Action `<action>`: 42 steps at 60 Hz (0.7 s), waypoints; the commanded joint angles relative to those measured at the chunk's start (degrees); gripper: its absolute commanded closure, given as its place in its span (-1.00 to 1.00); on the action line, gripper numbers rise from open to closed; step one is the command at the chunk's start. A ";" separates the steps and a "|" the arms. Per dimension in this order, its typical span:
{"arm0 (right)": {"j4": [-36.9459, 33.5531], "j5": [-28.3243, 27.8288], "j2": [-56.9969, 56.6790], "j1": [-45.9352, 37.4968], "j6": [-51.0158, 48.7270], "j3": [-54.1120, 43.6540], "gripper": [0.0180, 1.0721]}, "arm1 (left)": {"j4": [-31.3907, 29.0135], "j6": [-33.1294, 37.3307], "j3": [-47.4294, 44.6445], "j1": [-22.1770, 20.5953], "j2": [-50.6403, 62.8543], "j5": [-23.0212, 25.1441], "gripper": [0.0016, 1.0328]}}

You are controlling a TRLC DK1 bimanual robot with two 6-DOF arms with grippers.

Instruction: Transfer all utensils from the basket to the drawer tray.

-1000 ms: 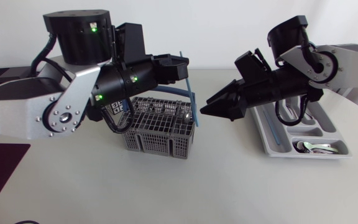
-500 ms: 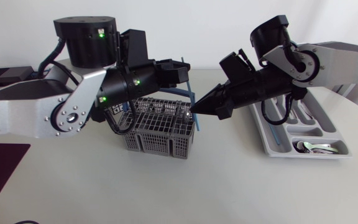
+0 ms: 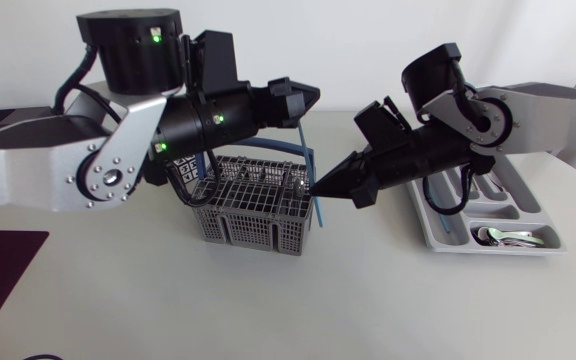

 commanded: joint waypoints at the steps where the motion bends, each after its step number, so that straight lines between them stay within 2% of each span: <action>1: -0.87 -0.16 -1.77 -1.02 -1.23 -3.22 0.89 | -0.44 -0.86 3.71 1.12 -2.21 0.75 -0.63; 8: -3.24 0.02 -4.06 -4.80 -3.86 -5.59 0.89 | -2.81 -0.42 6.17 3.67 -3.79 0.57 -0.90; 15: -6.85 0.72 -6.08 -11.92 -7.29 -5.95 0.89 | -7.91 5.38 8.45 4.81 -4.85 -2.77 -0.92; 19: -8.52 1.78 -6.08 -18.34 -9.31 -5.24 0.89 | -10.81 11.63 8.80 4.72 -5.29 -6.37 -0.92; 25: -8.96 5.29 -3.97 -26.34 -11.69 -3.92 0.89 | -15.03 17.78 8.72 5.86 -5.29 -10.06 -0.92; 33: -8.43 10.57 1.30 -32.75 -13.27 -1.64 0.89 | -17.31 21.82 6.96 9.47 -5.38 -10.15 -0.92; 42: -8.43 15.49 9.39 -35.39 -11.07 2.67 0.89 | -21.53 25.42 5.99 13.60 -5.02 -10.24 -0.91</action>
